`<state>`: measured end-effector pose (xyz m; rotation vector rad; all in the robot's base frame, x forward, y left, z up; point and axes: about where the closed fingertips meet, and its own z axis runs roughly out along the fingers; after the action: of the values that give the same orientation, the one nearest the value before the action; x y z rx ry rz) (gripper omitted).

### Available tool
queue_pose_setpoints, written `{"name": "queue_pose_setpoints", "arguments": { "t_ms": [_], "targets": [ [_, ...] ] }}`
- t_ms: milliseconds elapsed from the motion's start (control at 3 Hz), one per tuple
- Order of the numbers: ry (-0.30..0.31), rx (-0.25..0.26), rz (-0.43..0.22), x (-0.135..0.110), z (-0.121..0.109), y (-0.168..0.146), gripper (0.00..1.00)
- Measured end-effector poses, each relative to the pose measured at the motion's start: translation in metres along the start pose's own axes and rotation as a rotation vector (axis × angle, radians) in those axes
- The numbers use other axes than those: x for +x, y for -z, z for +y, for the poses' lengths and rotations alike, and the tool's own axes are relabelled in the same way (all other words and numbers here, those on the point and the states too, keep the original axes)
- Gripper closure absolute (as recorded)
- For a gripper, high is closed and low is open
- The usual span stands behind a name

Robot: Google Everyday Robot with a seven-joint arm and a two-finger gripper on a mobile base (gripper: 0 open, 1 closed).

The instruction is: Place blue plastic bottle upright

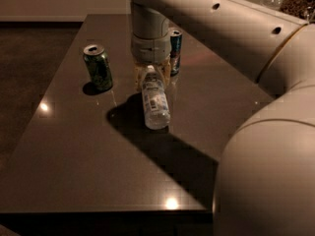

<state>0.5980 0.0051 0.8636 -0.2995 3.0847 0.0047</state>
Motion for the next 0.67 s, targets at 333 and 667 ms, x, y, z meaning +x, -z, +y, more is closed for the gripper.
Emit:
{"name": "queue_pose_setpoints", "arguments": {
  "t_ms": [333, 667],
  "targets": [
    [0.083, 0.004, -0.042, 0.008, 0.013, 0.015, 1.00],
    [0.163, -0.013, -0.111, 0.019, 0.019, 0.034, 1.00]
  ]
}}
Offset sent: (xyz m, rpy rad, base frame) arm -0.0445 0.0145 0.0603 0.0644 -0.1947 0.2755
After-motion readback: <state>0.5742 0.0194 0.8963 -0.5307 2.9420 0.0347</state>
